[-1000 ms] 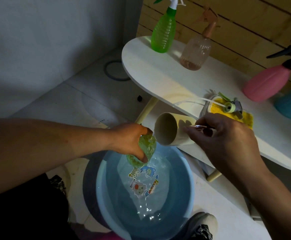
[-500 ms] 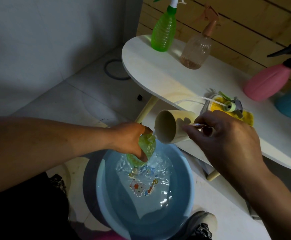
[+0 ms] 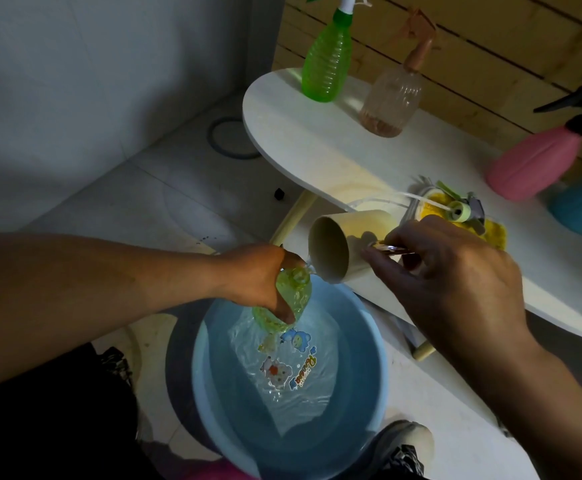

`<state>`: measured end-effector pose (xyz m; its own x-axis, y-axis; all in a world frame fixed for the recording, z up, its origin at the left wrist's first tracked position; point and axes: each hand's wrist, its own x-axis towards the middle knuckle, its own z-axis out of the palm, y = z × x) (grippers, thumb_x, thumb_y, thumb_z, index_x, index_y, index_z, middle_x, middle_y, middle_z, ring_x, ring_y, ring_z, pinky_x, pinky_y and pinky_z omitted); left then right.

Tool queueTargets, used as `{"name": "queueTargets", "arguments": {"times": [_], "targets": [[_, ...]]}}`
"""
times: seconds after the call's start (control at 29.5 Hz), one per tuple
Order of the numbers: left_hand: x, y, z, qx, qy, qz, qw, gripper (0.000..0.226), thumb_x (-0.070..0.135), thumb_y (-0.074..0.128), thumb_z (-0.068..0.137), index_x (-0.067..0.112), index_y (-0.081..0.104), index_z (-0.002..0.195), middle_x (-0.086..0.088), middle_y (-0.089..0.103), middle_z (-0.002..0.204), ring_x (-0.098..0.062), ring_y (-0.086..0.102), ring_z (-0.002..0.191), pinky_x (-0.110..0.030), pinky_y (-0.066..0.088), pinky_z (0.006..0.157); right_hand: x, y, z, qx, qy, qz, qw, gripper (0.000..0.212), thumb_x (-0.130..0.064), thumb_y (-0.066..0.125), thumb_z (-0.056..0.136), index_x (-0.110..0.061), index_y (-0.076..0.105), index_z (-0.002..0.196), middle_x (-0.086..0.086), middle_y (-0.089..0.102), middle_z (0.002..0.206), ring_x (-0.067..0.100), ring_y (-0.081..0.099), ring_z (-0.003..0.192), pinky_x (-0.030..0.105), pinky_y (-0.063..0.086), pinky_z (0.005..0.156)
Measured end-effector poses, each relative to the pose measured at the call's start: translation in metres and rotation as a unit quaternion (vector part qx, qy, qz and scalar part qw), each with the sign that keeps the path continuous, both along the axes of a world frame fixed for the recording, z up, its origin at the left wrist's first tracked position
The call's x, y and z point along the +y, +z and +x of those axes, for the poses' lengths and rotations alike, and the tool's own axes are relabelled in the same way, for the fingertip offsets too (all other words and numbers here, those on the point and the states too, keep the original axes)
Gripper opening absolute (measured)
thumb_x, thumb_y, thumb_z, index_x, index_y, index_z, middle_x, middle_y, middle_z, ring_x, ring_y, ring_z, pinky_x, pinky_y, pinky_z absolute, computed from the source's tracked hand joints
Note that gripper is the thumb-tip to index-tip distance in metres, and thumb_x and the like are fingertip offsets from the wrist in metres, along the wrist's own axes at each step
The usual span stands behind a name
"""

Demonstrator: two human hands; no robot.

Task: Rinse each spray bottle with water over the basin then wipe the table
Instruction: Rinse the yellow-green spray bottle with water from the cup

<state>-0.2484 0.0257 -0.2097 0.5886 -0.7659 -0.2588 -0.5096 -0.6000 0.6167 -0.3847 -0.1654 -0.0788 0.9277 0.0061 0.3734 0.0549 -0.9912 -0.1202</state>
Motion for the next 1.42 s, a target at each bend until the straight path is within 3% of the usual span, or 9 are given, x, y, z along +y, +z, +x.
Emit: {"name": "queueTargets", "arguments": {"times": [0.2, 0.47, 0.61, 0.71, 0.85, 1.08, 1.22, 1.36, 1.42], "targets": [[0.000, 0.000, 0.000, 0.003, -0.007, -0.005, 1.000, 0.071, 0.054, 0.091, 0.065, 0.035, 0.062, 0.127, 0.015, 0.066, 0.111, -0.011, 0.063, 0.102, -0.029, 0.055, 0.090, 0.001, 0.000, -0.002, -0.008, 0.011, -0.028, 1.000, 0.024, -0.046, 0.062, 0.096, -0.024, 0.071, 0.091, -0.006, 0.060, 0.078, 0.020, 0.056, 0.069, 0.034, 0.046, 0.050], [0.000, -0.003, 0.002, 0.010, -0.008, -0.006, 1.000, 0.055, 0.053, 0.091, 0.067, 0.040, 0.060, 0.111, 0.021, 0.060, 0.097, -0.006, 0.059, 0.092, -0.012, 0.043, 0.072, 0.002, -0.002, -0.004, -0.024, 0.034, -0.071, 0.997, 0.023, -0.043, 0.061, 0.100, -0.023, 0.071, 0.093, -0.004, 0.060, 0.080, 0.021, 0.057, 0.071, 0.034, 0.045, 0.049], [0.000, -0.010, 0.005, 0.018, 0.004, -0.007, 1.000, 0.076, 0.056, 0.091, 0.066, 0.034, 0.059, 0.131, 0.028, 0.049, 0.093, -0.004, 0.054, 0.095, -0.012, 0.039, 0.075, 0.004, -0.005, -0.006, -0.040, 0.048, -0.101, 0.993, 0.025, -0.042, 0.060, 0.099, -0.022, 0.071, 0.089, -0.002, 0.060, 0.078, 0.024, 0.058, 0.068, 0.031, 0.040, 0.049], [0.000, -0.017, 0.008, 0.020, 0.023, -0.011, 0.999, 0.083, 0.061, 0.091, 0.061, 0.035, 0.059, 0.133, 0.028, 0.051, 0.095, -0.004, 0.054, 0.096, -0.005, 0.034, 0.070, 0.005, -0.006, -0.008, -0.054, 0.066, -0.126, 0.988, 0.025, -0.040, 0.061, 0.099, -0.020, 0.071, 0.088, 0.000, 0.062, 0.079, 0.026, 0.058, 0.067, 0.029, 0.036, 0.050], [0.002, -0.023, 0.008, 0.044, 0.040, -0.025, 0.998, 0.089, 0.064, 0.092, 0.055, 0.041, 0.057, 0.133, 0.024, 0.055, 0.112, -0.005, 0.057, 0.104, -0.013, 0.041, 0.082, 0.004, -0.008, -0.010, -0.060, 0.086, -0.148, 0.983, 0.027, -0.039, 0.057, 0.102, -0.019, 0.070, 0.089, 0.002, 0.063, 0.082, 0.026, 0.057, 0.068, 0.031, 0.033, 0.053], [0.001, -0.008, 0.002, 0.034, 0.014, -0.046, 0.998, 0.070, 0.052, 0.092, 0.065, 0.039, 0.062, 0.127, 0.016, 0.064, 0.117, -0.009, 0.061, 0.108, -0.027, 0.052, 0.094, 0.004, -0.012, -0.010, -0.091, 0.109, -0.161, 0.977, 0.026, -0.036, 0.057, 0.103, -0.018, 0.071, 0.089, 0.002, 0.064, 0.083, 0.026, 0.059, 0.069, 0.031, 0.033, 0.055], [0.000, -0.010, 0.003, 0.025, 0.008, -0.037, 0.999, 0.078, 0.056, 0.092, 0.063, 0.042, 0.058, 0.132, 0.017, 0.062, 0.119, -0.011, 0.061, 0.109, -0.030, 0.054, 0.095, 0.003, -0.015, -0.009, -0.080, 0.089, -0.118, 0.986, 0.024, -0.038, 0.061, 0.101, -0.020, 0.071, 0.088, 0.000, 0.064, 0.081, 0.025, 0.060, 0.068, 0.031, 0.038, 0.050], [0.001, -0.012, 0.005, 0.045, 0.005, -0.027, 0.999, 0.064, 0.047, 0.095, 0.063, 0.042, 0.060, 0.117, 0.021, 0.065, 0.103, -0.007, 0.065, 0.096, -0.028, 0.057, 0.088, 0.004, -0.021, -0.004, -0.052, 0.004, -0.003, 0.999, 0.027, -0.051, 0.063, 0.097, -0.027, 0.070, 0.085, -0.008, 0.063, 0.077, 0.018, 0.059, 0.069, 0.033, 0.043, 0.049], [0.004, -0.014, 0.006, 0.044, 0.006, -0.026, 0.999, 0.070, 0.043, 0.095, 0.065, 0.033, 0.062, 0.125, 0.022, 0.064, 0.097, -0.003, 0.065, 0.089, -0.017, 0.054, 0.079, 0.002, -0.026, -0.002, -0.024, -0.036, 0.032, 0.999, 0.032, -0.057, 0.063, 0.094, -0.028, 0.069, 0.083, -0.010, 0.062, 0.076, 0.016, 0.057, 0.068, 0.031, 0.041, 0.051]]}}
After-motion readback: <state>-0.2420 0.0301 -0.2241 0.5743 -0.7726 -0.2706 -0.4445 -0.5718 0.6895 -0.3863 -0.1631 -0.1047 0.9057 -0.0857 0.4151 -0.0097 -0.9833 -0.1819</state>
